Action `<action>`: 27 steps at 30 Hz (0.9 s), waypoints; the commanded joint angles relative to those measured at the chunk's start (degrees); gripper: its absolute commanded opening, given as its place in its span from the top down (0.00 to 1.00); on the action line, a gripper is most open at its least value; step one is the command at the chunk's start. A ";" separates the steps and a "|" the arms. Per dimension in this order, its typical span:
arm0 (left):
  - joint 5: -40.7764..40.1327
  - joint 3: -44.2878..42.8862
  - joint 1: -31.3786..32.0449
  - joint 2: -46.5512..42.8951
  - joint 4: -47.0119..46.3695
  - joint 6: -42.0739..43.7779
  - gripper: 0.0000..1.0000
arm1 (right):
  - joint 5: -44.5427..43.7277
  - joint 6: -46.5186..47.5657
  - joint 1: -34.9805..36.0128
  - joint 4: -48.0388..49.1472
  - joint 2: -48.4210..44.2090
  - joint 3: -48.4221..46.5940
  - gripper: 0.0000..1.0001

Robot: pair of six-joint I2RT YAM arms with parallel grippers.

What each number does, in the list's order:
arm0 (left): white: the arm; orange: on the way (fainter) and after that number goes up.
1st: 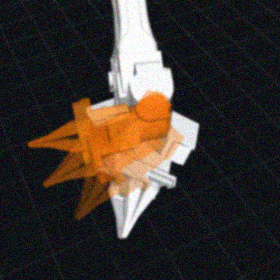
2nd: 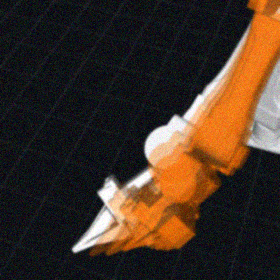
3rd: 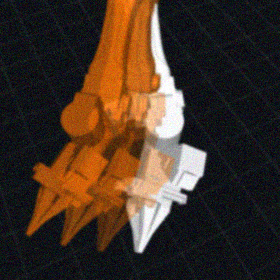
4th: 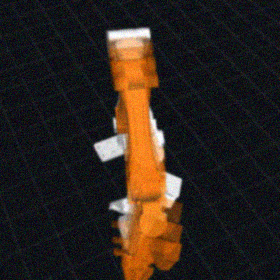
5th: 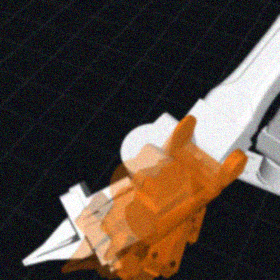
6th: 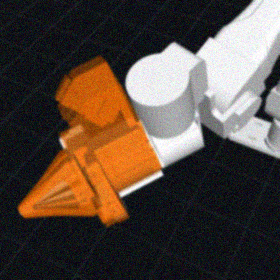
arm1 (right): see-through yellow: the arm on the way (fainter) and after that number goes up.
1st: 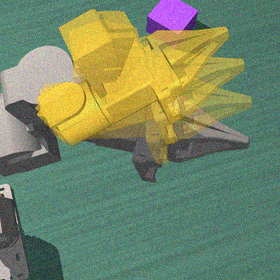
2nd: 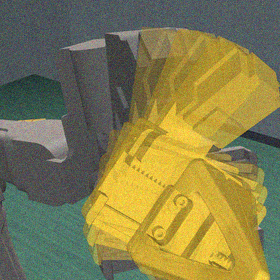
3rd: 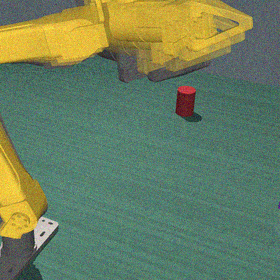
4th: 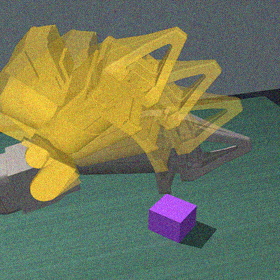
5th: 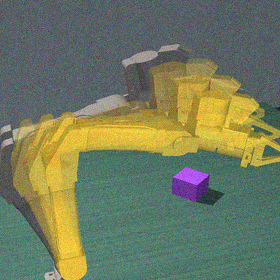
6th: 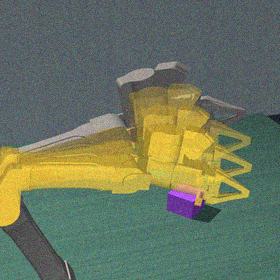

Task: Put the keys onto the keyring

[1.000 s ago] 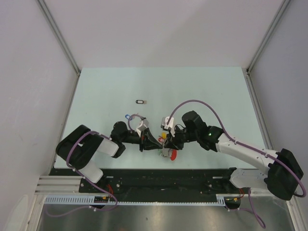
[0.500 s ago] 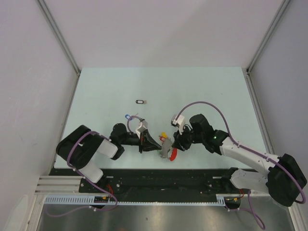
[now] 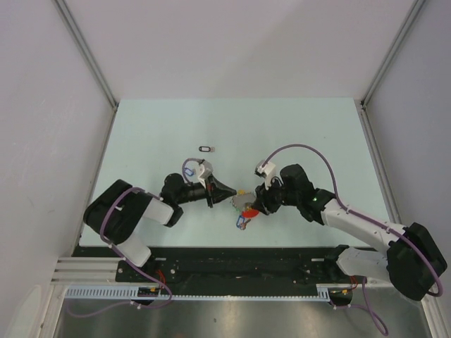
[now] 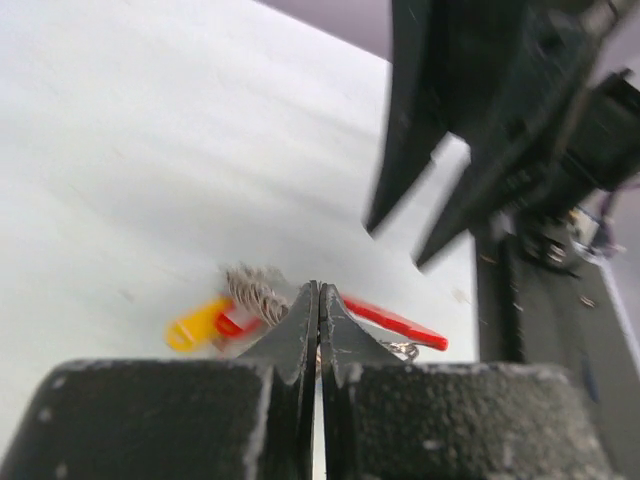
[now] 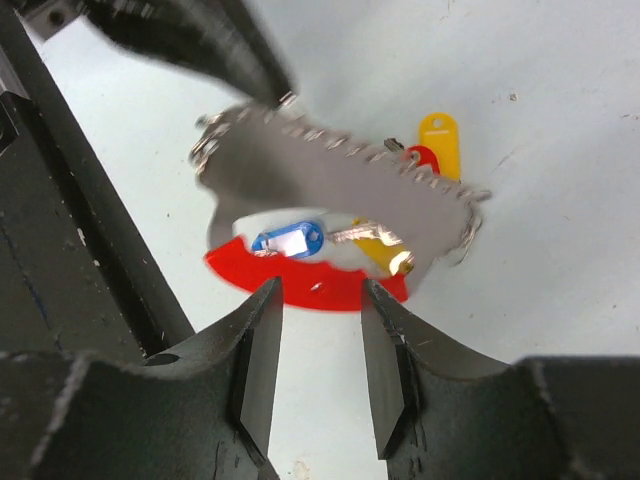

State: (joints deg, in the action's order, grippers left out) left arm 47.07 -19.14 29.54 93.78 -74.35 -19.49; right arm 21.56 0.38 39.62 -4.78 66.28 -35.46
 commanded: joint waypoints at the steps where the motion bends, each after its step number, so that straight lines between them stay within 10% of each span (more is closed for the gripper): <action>1: -5.85 -5.99 -0.45 0.35 -4.32 5.60 1.00 | -2.48 -0.56 2.48 1.26 -2.03 0.04 0.58; 27: -5.41 -7.23 -1.50 8.00 -5.81 5.16 1.00 | -6.89 -5.04 13.12 17.17 17.21 1.19 0.72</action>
State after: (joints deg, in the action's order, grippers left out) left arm 41.56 -26.33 28.51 101.27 -74.48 -14.98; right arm 15.33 -4.12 52.45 8.12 81.73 -33.80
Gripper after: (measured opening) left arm 0.005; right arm 0.286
